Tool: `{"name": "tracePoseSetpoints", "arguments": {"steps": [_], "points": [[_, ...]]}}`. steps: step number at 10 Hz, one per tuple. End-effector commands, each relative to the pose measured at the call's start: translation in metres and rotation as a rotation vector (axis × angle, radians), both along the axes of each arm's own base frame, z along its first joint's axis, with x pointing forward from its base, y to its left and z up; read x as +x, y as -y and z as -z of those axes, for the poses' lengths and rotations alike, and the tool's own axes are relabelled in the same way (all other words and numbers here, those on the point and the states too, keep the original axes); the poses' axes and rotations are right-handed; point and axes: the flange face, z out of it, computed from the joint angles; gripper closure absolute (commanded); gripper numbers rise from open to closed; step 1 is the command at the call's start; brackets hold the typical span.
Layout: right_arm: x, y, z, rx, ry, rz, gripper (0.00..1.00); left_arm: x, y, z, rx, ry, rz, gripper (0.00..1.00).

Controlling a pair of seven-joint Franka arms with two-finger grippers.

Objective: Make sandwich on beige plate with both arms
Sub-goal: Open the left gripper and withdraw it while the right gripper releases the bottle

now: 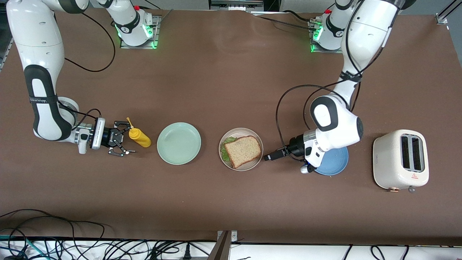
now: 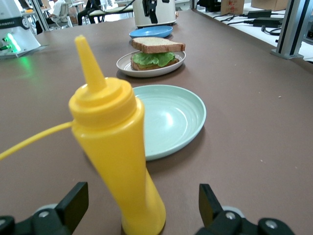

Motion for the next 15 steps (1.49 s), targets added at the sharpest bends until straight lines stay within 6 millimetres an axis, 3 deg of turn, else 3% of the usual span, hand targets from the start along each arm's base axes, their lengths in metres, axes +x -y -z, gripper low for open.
{"name": "tracePoseSetpoints", "arguments": {"steps": [1, 4, 7, 9, 11, 15], "points": [[-0.001, 0.024, -0.024, -0.050, 0.030, -0.040, 0.00, -0.020, -0.031, -0.022, 0.085, 0.019, 0.059, 0.00], [-0.002, 0.047, -0.056, -0.123, 0.022, -0.051, 0.00, -0.032, -0.073, -0.041, 0.170, 0.000, 0.151, 0.00], [-0.003, 0.058, -0.091, -0.210, -0.135, 0.018, 0.00, -0.036, -0.112, -0.065, 0.383, -0.053, 0.274, 0.00], [-0.001, 0.064, -0.116, -0.277, -0.236, 0.094, 0.00, -0.040, -0.126, -0.090, 0.476, -0.078, 0.294, 0.00], [0.000, 0.068, -0.133, -0.319, -0.318, 0.171, 0.00, -0.044, -0.153, -0.122, 0.566, -0.075, 0.320, 0.00], [0.000, 0.064, -0.192, -0.513, -0.492, 0.353, 0.00, -0.055, -0.165, -0.179, 0.715, -0.085, 0.416, 0.00]]}}
